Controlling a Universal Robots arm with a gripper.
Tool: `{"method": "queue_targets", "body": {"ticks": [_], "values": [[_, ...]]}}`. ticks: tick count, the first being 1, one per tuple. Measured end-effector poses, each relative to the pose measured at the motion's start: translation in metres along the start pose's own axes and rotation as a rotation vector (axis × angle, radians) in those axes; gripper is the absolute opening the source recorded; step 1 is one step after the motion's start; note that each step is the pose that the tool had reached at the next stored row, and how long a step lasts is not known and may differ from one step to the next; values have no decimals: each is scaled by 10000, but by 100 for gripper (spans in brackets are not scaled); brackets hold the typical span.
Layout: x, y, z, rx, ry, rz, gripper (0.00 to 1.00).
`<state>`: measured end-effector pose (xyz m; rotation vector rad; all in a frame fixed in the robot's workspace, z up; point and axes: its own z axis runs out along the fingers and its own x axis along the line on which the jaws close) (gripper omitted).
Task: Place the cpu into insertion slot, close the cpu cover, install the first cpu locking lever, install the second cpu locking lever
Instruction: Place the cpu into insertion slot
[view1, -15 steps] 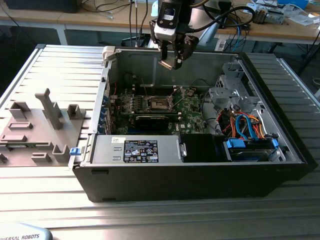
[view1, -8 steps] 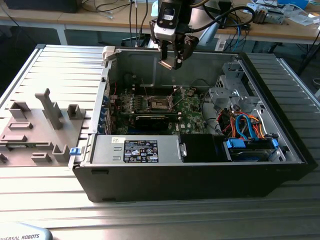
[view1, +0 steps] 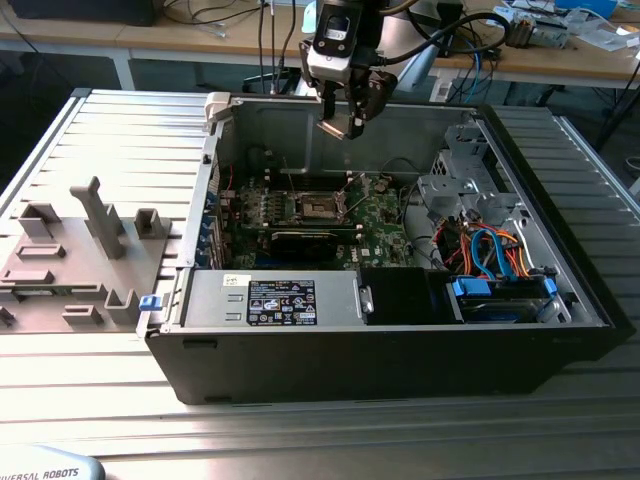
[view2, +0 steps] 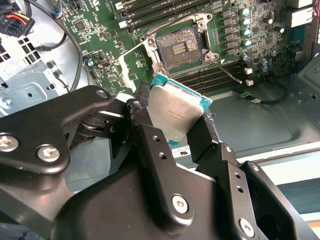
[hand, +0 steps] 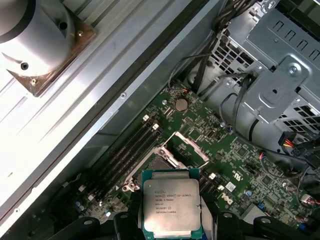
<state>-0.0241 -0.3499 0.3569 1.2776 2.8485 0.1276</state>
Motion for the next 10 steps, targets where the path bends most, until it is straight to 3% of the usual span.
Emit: {"method": "queue_targets", "body": {"ticks": [10], "values": [[0,0,0,-1,-7,86,54]]}}
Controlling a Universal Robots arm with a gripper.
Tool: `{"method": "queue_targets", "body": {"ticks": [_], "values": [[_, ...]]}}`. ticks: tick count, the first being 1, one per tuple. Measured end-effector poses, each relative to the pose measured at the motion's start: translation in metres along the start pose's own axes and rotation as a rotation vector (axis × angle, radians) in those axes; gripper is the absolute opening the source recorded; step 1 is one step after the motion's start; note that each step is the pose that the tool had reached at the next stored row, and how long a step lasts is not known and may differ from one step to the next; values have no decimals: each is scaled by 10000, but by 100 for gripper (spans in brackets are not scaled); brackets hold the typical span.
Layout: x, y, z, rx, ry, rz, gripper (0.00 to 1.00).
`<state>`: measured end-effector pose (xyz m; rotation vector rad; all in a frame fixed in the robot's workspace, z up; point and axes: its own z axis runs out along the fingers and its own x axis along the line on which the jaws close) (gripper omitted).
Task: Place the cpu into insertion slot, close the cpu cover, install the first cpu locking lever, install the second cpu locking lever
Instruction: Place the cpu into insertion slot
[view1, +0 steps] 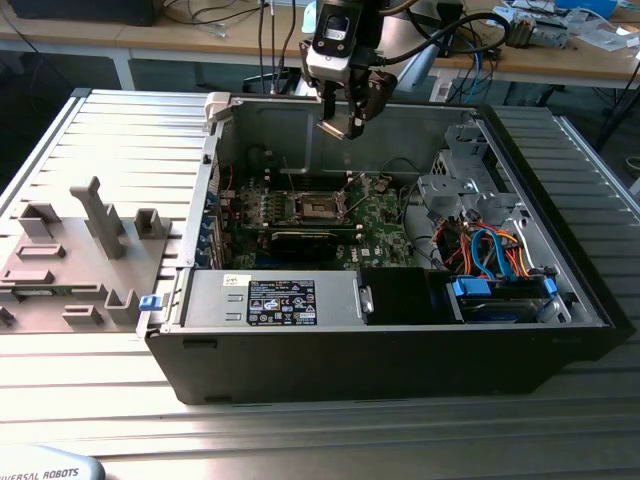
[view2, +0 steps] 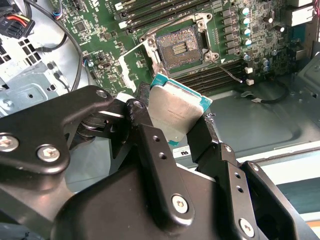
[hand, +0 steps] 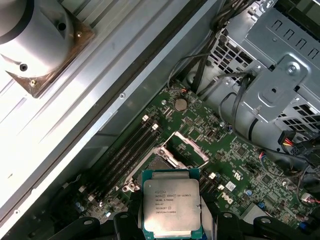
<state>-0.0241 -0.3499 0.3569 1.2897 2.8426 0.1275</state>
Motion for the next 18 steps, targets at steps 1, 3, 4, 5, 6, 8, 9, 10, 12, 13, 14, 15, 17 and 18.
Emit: {"method": "queue_targets", "body": {"ticks": [1,3,4,5,6,8,9,10,12,13,14,15,17,18], "values": [[0,0,0,0,-1,7,54],[0,0,0,0,-3,27,54],[0,0,0,-1,-3,35,54],[0,0,0,-1,-4,44,54],[0,0,0,-1,-4,53,54],[0,0,0,-1,-7,78,54],[0,0,0,-1,-7,86,54],[0,0,0,-2,-8,94,54],[0,0,0,-2,-10,115,54],[0,0,0,-2,-11,137,54],[0,0,0,-3,-13,153,54],[0,0,0,-3,-14,170,54],[0,0,0,-3,-16,194,54],[0,0,0,-4,-16,201,54]]}}
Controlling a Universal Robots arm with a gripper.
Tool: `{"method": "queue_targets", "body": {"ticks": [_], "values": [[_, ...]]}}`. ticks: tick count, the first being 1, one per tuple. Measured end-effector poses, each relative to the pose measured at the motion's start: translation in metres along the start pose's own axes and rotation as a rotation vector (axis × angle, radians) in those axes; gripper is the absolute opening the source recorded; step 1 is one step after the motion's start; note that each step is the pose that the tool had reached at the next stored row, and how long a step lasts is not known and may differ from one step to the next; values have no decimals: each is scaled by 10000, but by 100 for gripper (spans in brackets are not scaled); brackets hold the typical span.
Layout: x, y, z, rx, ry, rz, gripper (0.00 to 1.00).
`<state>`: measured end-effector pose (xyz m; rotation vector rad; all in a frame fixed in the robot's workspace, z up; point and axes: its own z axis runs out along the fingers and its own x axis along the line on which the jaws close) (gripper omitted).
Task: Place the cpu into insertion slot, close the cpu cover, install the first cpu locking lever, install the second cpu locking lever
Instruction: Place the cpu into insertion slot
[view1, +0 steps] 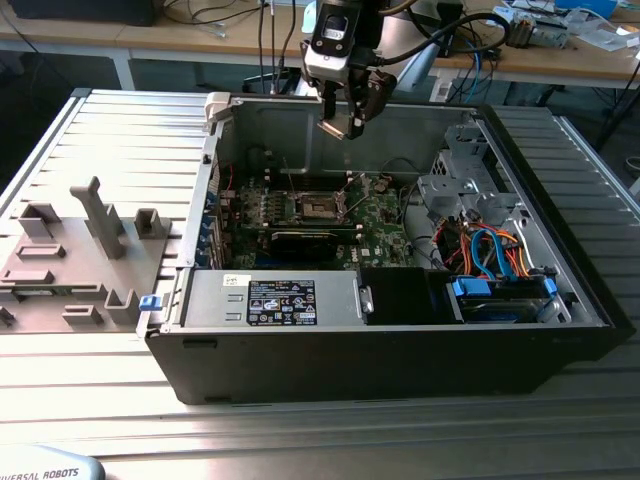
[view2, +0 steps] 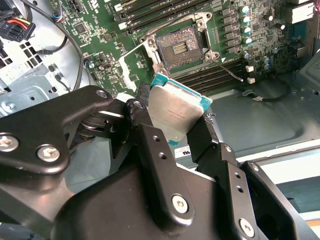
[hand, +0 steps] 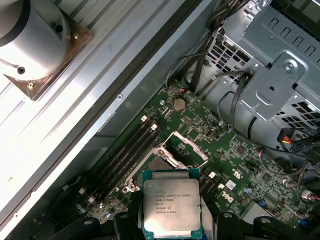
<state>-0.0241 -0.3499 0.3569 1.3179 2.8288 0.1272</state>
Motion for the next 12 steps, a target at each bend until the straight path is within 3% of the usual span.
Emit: {"method": "queue_targets", "body": {"ticks": [12], "values": [[0,0,0,-2,-10,120,54]]}}
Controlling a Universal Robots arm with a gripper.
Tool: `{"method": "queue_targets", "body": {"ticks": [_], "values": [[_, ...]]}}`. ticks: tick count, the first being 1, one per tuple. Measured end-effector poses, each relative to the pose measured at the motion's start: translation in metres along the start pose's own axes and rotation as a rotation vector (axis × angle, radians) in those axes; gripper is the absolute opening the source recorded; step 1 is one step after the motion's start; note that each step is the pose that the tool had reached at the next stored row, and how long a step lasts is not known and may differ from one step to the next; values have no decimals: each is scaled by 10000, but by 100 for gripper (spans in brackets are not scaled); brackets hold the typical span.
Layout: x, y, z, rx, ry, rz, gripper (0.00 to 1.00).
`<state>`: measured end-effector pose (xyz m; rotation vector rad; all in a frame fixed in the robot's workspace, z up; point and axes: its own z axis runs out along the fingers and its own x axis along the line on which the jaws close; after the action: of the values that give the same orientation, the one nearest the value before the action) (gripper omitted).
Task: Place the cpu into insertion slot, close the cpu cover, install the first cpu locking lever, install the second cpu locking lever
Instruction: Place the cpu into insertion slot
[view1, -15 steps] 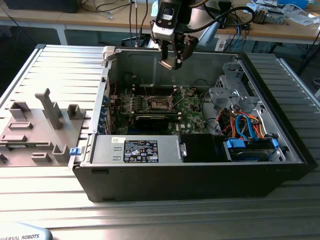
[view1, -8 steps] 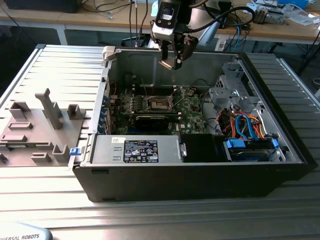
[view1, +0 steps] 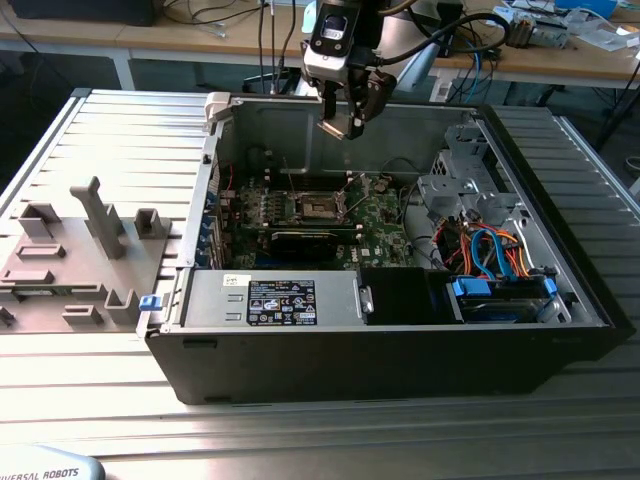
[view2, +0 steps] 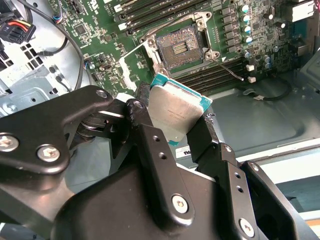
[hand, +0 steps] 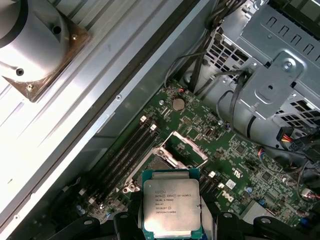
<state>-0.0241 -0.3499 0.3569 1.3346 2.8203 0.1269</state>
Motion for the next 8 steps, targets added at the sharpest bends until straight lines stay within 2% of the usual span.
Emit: {"method": "queue_targets", "body": {"ticks": [8], "values": [[0,0,0,-1,-5,61,54]]}}
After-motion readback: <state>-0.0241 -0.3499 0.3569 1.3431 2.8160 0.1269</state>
